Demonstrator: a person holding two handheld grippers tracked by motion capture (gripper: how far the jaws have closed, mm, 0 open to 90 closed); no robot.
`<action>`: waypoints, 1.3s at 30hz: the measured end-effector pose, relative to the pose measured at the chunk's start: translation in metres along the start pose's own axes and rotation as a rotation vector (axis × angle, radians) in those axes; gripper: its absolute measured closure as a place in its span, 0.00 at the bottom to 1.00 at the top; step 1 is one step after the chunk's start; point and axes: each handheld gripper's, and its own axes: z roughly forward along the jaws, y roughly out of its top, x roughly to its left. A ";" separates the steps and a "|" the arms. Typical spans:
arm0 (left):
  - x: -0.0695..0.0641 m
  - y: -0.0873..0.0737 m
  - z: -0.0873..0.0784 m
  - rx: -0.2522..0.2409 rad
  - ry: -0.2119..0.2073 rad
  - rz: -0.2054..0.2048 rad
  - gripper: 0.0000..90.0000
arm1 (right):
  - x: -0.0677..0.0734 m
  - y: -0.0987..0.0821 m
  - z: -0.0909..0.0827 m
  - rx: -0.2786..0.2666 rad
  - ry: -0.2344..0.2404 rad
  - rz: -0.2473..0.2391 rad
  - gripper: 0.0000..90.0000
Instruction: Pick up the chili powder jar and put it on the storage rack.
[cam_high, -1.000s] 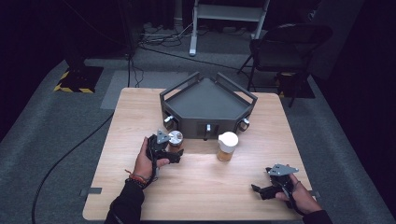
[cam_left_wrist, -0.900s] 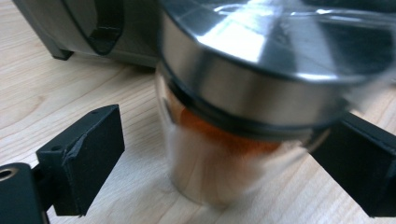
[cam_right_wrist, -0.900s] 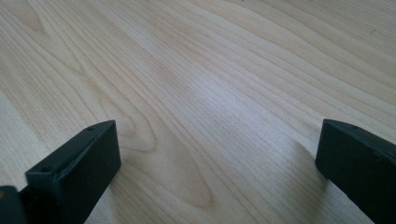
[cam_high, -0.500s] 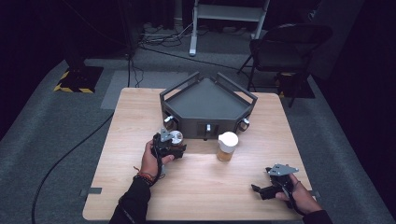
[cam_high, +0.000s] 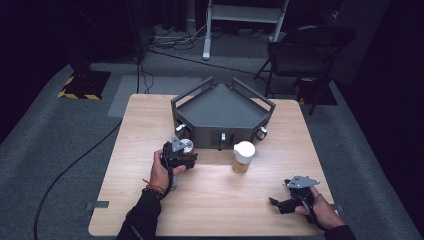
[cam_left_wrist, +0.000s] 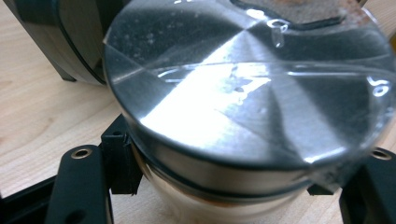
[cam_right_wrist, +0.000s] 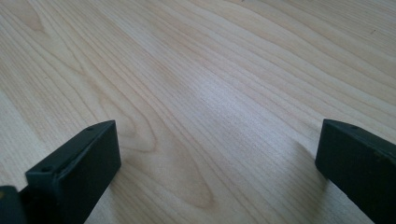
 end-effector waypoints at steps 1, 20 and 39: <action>-0.001 0.002 -0.002 0.001 0.004 0.005 0.34 | 0.000 0.000 0.000 0.000 0.000 0.000 0.00; -0.009 0.030 -0.034 -0.045 0.011 0.006 0.34 | 0.000 0.000 0.000 0.000 0.000 0.000 0.00; -0.007 0.074 -0.065 -0.105 -0.015 0.035 0.34 | 0.000 0.000 0.000 0.000 0.000 0.000 0.00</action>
